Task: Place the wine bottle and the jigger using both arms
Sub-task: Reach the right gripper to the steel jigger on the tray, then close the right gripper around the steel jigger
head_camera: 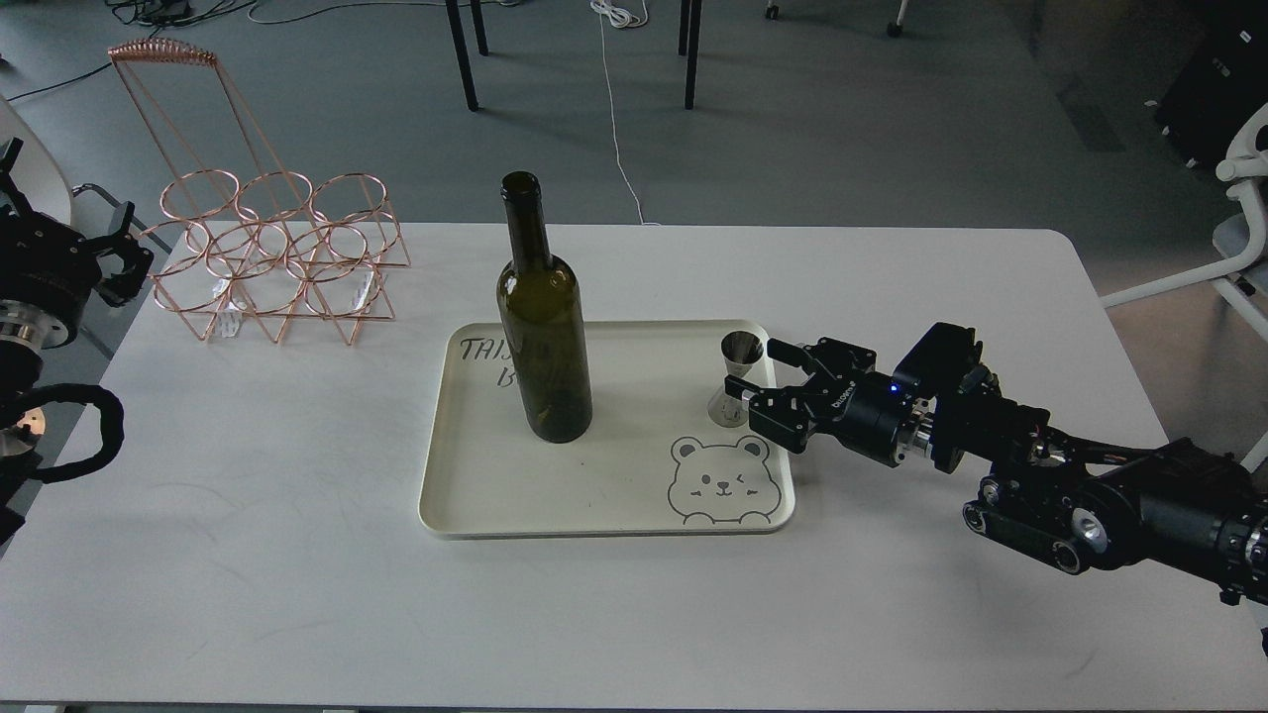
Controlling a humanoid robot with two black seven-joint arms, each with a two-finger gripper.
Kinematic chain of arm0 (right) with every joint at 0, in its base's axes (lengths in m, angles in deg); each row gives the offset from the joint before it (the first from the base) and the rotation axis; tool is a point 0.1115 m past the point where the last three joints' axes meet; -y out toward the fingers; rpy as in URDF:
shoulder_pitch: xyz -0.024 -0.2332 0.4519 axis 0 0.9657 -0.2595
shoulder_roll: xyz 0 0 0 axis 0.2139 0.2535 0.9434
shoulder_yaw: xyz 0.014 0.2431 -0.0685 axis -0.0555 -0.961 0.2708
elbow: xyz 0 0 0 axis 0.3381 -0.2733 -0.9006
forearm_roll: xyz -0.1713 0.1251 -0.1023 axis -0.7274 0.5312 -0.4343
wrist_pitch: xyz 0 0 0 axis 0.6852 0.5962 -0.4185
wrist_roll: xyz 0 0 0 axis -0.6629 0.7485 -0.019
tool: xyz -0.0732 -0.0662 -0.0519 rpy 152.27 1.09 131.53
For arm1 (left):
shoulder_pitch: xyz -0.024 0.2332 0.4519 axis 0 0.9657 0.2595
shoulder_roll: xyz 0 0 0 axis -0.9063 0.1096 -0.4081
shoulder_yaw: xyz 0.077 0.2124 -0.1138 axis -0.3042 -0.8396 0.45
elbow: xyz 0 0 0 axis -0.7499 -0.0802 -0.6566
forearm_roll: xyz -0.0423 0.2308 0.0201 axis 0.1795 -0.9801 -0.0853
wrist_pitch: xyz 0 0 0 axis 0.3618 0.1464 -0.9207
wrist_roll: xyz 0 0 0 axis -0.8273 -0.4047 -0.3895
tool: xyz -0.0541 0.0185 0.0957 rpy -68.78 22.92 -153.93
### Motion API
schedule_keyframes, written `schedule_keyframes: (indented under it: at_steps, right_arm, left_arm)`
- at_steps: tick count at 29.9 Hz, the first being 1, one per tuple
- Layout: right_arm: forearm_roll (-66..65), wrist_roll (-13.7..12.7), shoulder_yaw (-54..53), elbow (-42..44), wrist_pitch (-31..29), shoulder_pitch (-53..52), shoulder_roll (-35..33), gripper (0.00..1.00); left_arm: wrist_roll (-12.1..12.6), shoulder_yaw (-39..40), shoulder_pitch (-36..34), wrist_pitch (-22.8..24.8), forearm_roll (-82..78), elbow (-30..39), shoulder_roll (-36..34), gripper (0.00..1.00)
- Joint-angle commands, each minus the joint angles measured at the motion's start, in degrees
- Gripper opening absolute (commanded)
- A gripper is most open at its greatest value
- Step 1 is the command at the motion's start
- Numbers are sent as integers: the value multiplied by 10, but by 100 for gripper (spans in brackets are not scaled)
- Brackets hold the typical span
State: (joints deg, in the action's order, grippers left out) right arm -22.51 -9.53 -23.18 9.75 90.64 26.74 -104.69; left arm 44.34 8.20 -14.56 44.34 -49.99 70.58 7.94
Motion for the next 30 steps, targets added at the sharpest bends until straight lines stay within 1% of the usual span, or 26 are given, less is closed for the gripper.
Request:
schedule_keyframes:
  at_steps: [1,3,6,10,15,21,28,30]
  right_arm:
    - [0,0,3,10,0,-5,10,74]
    - [0,0,3,21,0,-2,19,73]
    - [0,0,9,42,0,-1,36,69]
    - [0,0,21,45,0,-3,46,53]
    - [0,0,22,48,0,-2,51,42]
    - [0,0,24,47,0,-4,47,21]
    - [0,0,25,46,0,-2,42,8]
    - [0,0,25,45,0,-2,39,7]
  left_arm:
    - [-1,1,-1,0,0,0,0,99]
    - [-1,1,-3,0,0,0,-3,99]
    - [1,0,-11,0,0,0,-17,99]
    - [1,0,-13,0,0,0,-20,99]
    - [0,0,-12,0,1,0,-29,99]
    - [0,0,-12,0,1,0,-31,99]
    - [0,1,-13,0,1,0,-30,99]
    - [1,1,-13,0,0,0,-31,99]
